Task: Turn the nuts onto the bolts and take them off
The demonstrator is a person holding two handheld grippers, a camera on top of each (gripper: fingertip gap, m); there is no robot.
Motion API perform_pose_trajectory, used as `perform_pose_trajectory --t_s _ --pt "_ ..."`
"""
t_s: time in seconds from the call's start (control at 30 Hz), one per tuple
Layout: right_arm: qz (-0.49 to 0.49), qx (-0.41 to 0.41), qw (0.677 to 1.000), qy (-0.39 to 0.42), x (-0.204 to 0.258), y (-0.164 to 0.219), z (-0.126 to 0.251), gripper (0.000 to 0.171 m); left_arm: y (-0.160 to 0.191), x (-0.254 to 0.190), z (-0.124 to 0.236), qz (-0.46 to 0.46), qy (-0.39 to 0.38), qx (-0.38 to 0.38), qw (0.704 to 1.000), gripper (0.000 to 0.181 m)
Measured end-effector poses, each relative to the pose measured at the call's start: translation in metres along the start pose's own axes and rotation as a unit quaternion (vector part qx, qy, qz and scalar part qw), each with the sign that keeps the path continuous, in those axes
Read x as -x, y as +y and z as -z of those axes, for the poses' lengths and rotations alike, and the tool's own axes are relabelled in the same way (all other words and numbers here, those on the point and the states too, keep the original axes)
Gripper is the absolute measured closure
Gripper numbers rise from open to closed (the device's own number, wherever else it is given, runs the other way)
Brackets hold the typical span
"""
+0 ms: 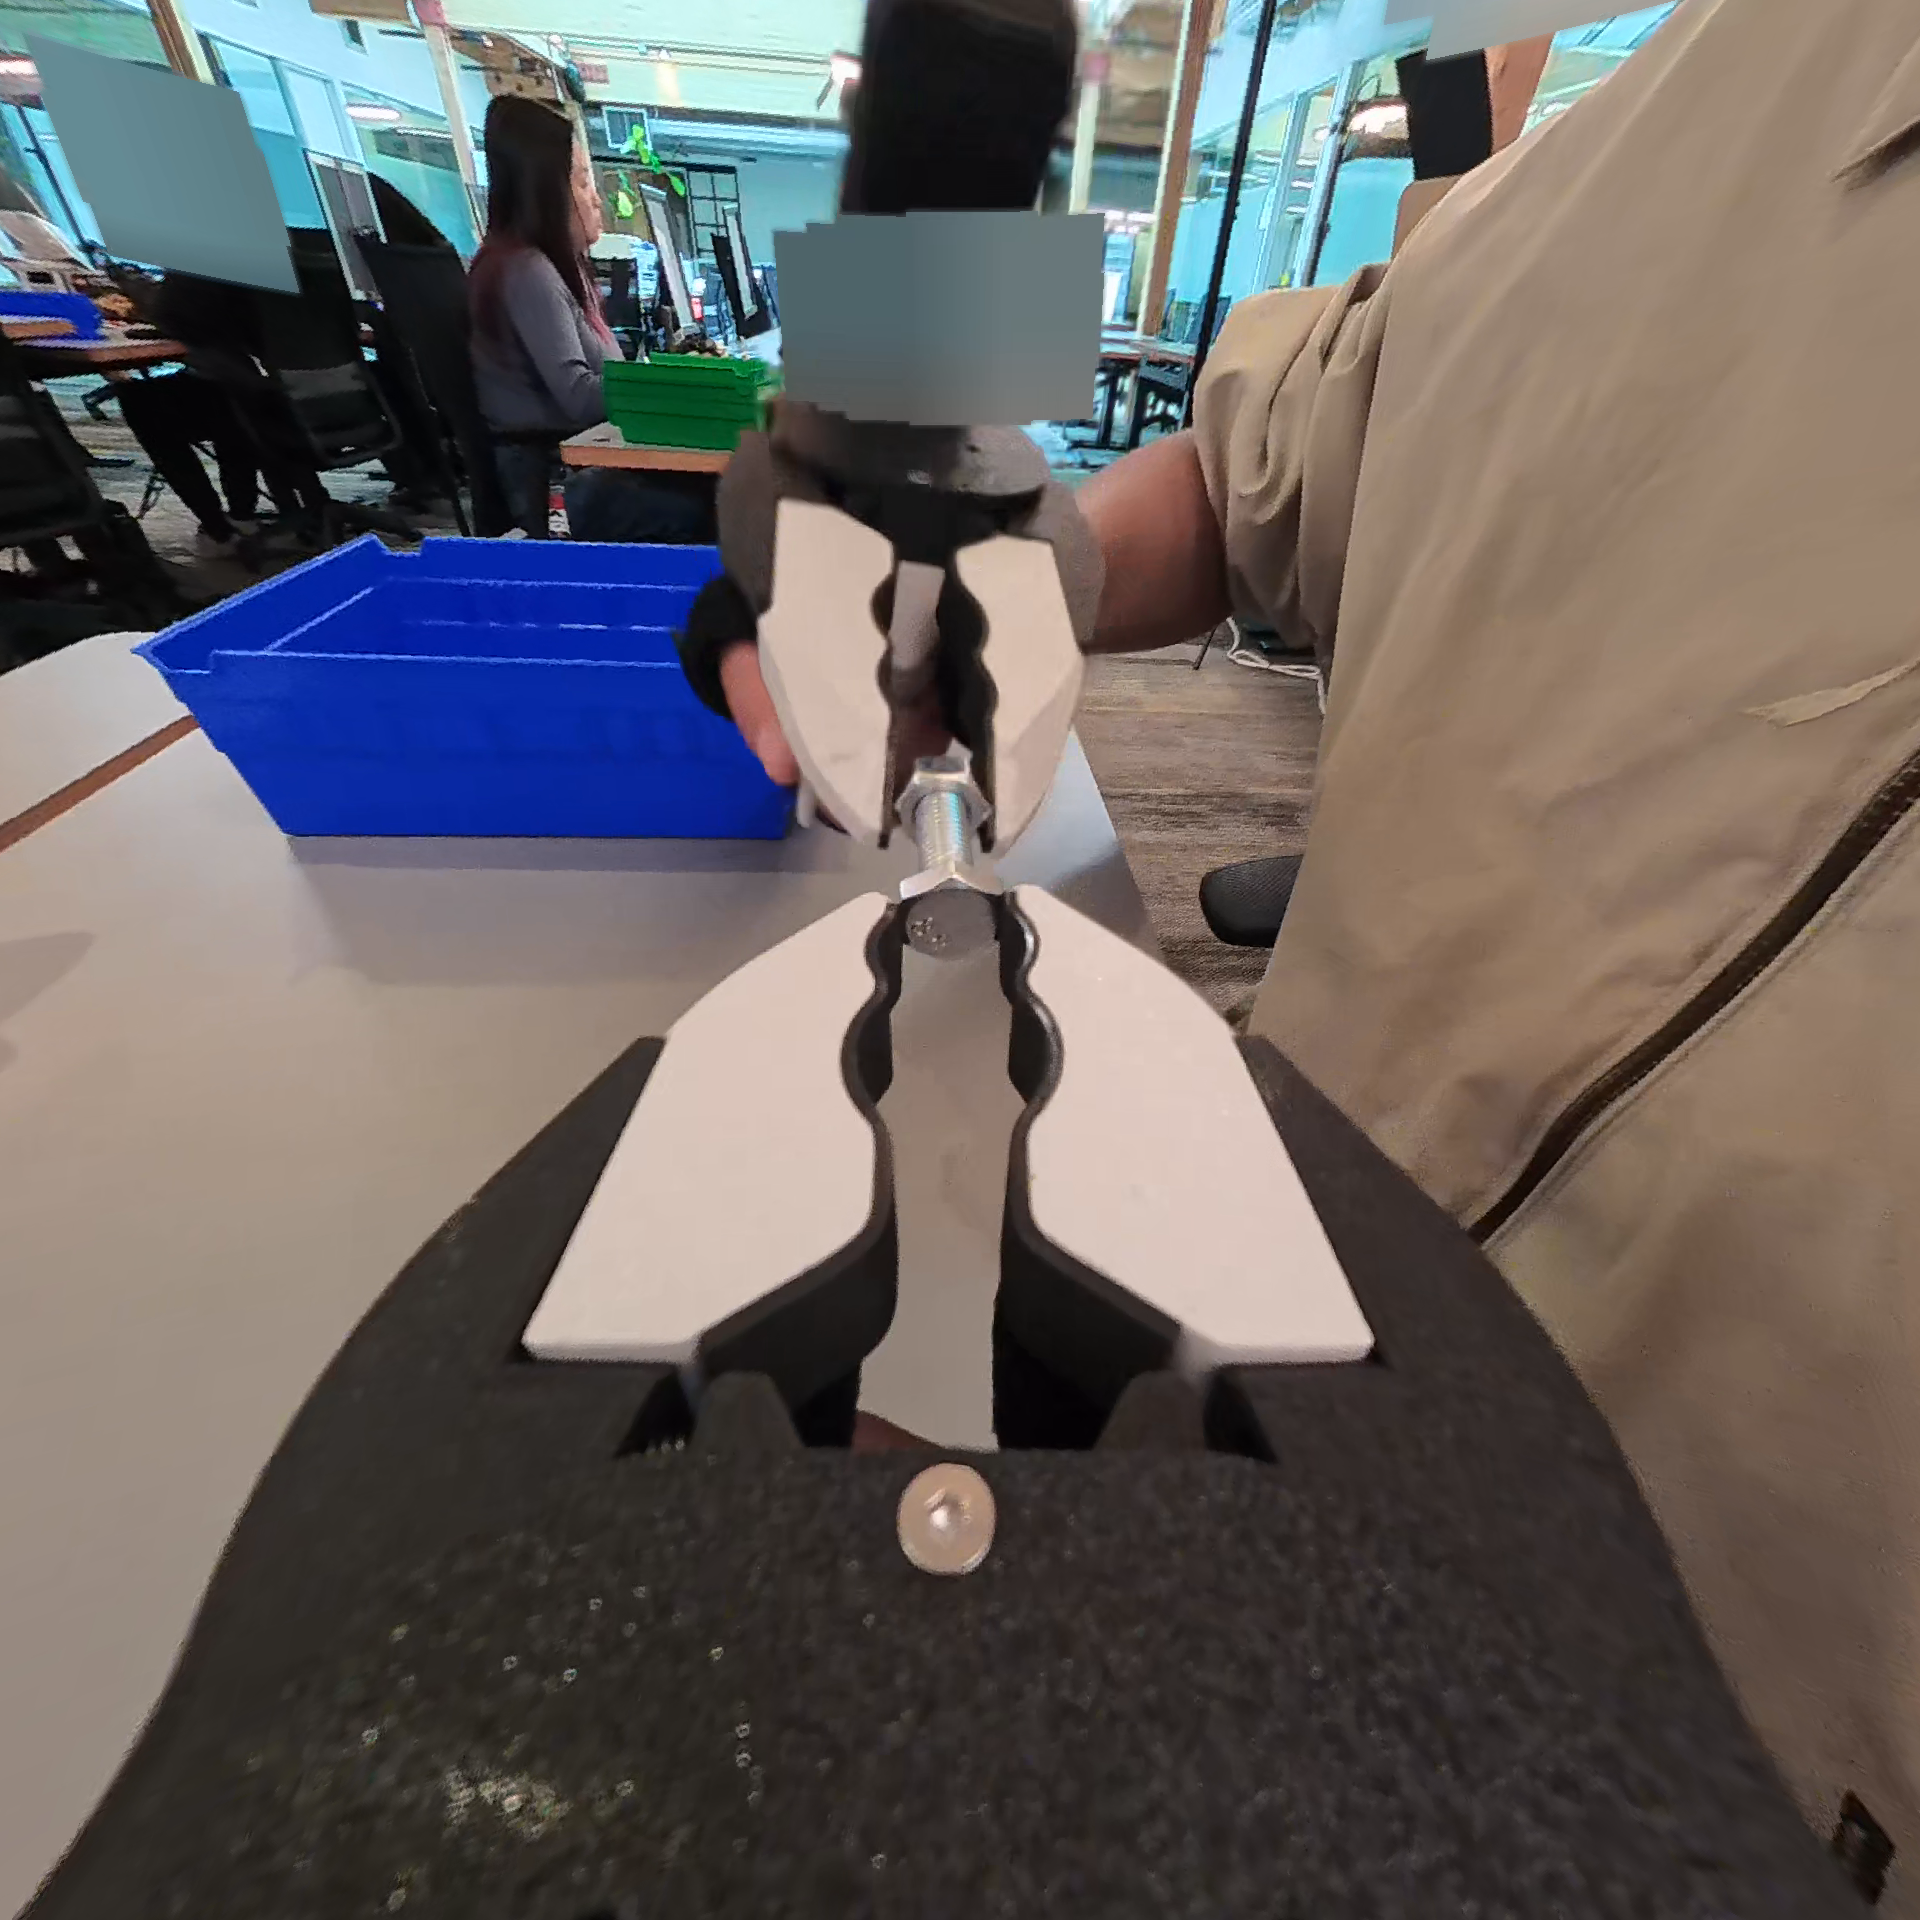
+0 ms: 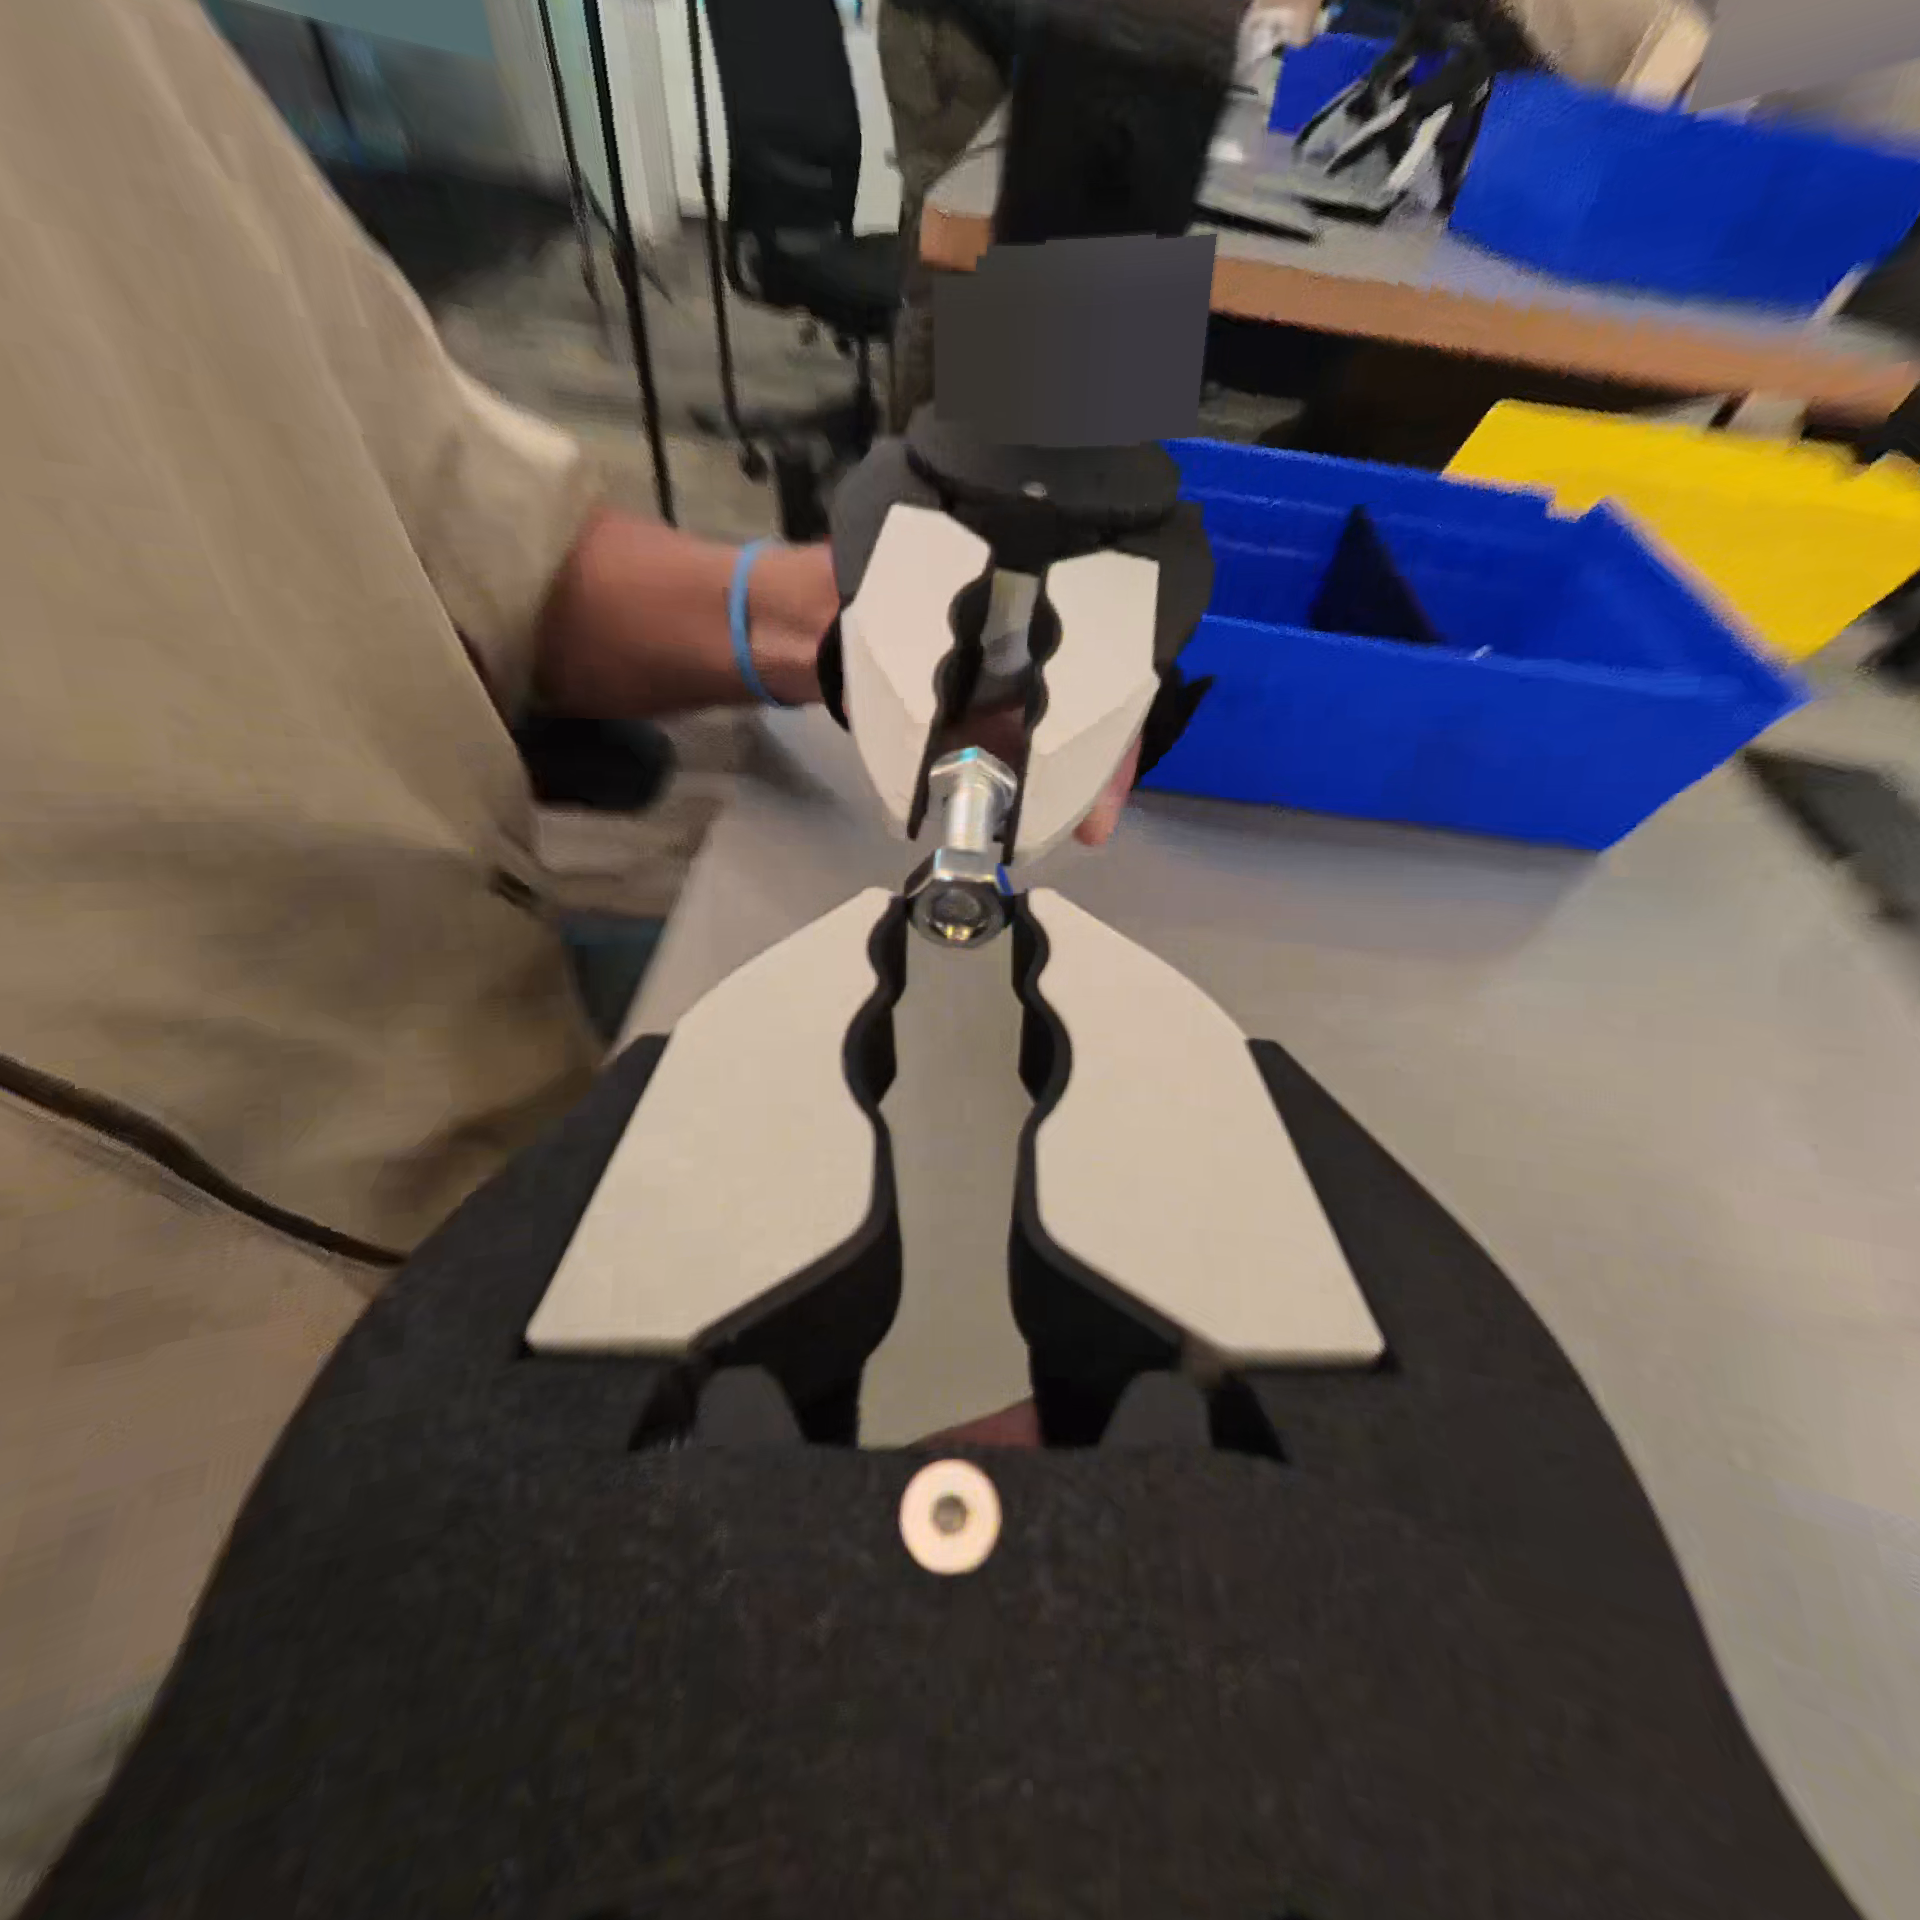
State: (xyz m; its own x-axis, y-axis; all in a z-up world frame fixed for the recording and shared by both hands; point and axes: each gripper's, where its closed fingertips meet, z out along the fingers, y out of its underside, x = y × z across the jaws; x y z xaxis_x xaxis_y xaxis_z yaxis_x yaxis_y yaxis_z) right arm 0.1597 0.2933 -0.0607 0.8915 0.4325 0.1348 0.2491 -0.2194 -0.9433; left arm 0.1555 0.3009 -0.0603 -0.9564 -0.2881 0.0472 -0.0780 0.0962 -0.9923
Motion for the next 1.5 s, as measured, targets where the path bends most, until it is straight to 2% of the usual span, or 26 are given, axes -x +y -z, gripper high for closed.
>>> perform_pose_trajectory --t_s 0.07,0.17,0.2,0.23,0.3,0.33,0.37,0.43,0.5,0.6,0.67,0.77,0.8,0.9,1.0,1.07,1.17,1.27,1.33,1.37,1.4,1.43,1.5 --pt "-0.122 -0.025 0.991 -0.038 -0.001 -0.001 -0.001 0.152 0.0 0.003 0.001 -0.009 -0.012 0.004 1.0 0.164" --pt "-0.306 -0.055 0.944 -0.109 0.0 -0.002 -0.002 0.152 0.0 0.005 0.003 -0.02 -0.025 0.013 0.999 0.164" --pt "-0.347 -0.066 0.926 -0.132 0.001 -0.004 -0.001 0.152 0.0 0.005 0.003 -0.022 -0.026 0.014 0.999 0.164" --pt "-0.353 -0.078 0.922 -0.139 0.001 -0.005 0.0 0.152 -0.001 0.005 0.003 -0.022 -0.026 0.011 0.999 0.164" --pt "-0.278 -0.065 0.953 -0.1 0.001 0.002 -0.001 0.147 0.001 0.006 0.002 -0.02 -0.027 0.015 0.999 0.164" --pt "-0.217 -0.05 0.972 -0.071 0.001 0.005 -0.002 0.136 0.001 0.006 0.002 -0.016 -0.025 0.01 1.0 0.164" --pt "-0.146 -0.037 0.988 -0.04 0.001 0.007 -0.001 0.13 0.0 0.005 0.003 -0.009 -0.019 0.002 1.0 0.164" --pt "0.017 -0.016 0.999 0.033 -0.002 0.006 0.002 0.13 -0.002 0.006 0.005 0.003 -0.012 -0.01 1.0 0.164" --pt "0.168 -0.001 0.981 0.099 -0.004 -0.001 0.008 0.133 -0.002 0.005 0.006 0.014 0.0 -0.017 1.0 0.164" --pt "0.327 0.05 0.934 0.136 -0.003 -0.001 0.006 0.131 -0.002 0.002 0.004 0.027 0.018 -0.024 0.999 0.164" --pt "0.381 0.06 0.912 0.139 0.0 -0.002 0.003 0.136 0.0 0.0 0.001 0.029 0.025 -0.021 0.999 0.164" --pt "0.395 0.056 0.908 0.13 0.003 -0.005 0.0 0.153 0.004 -0.002 -0.003 0.026 0.027 -0.011 0.999 0.164" --pt "0.389 0.054 0.911 0.126 0.003 -0.005 0.0 0.153 0.004 -0.002 -0.003 0.024 0.025 -0.011 0.999 0.164" --pt "0.298 0.046 0.948 0.106 0.0 -0.004 -0.002 0.153 0.005 0.001 -0.001 0.015 0.011 -0.005 1.0 0.164" --pt "0.123 0.016 0.991 0.058 -0.001 -0.004 -0.003 0.153 0.005 0.003 0.0 -0.003 -0.007 0.006 1.0 0.164" --pt "-0.018 -0.019 1.0 0.017 -0.002 -0.006 -0.003 0.153 0.003 0.004 0.0 -0.01 -0.015 0.006 1.0 0.164" --pt "-0.223 -0.063 0.971 -0.054 -0.003 -0.006 -0.003 0.153 0.005 0.006 0.001 -0.021 -0.026 0.015 0.999 0.164" --pt "-0.338 -0.09 0.931 -0.103 -0.004 -0.005 -0.001 0.153 0.005 0.006 -0.001 -0.025 -0.032 0.02 0.999 0.164" --pt "-0.308 -0.102 0.94 -0.107 0.0 -0.005 0.001 0.149 0.004 0.004 -0.002 -0.02 -0.022 0.014 0.999 0.164" --pt "-0.267 -0.106 0.953 -0.091 0.001 -0.006 0.002 0.136 0.003 0.005 -0.002 -0.018 -0.023 0.01 1.0 0.164" --pt "-0.205 -0.105 0.971 -0.06 0.002 -0.006 0.003 0.125 0.003 0.004 -0.001 -0.014 -0.018 0.008 1.0 0.164" --pt "-0.117 -0.091 0.989 -0.016 0.001 -0.004 0.004 0.123 0.002 0.004 0.001 -0.01 -0.016 0.003 1.0 0.164" --pt "0.079 -0.044 0.992 0.087 -0.004 -0.002 0.008 0.127 -0.001 0.003 0.003 0.0 -0.007 -0.007 1.0 0.164"
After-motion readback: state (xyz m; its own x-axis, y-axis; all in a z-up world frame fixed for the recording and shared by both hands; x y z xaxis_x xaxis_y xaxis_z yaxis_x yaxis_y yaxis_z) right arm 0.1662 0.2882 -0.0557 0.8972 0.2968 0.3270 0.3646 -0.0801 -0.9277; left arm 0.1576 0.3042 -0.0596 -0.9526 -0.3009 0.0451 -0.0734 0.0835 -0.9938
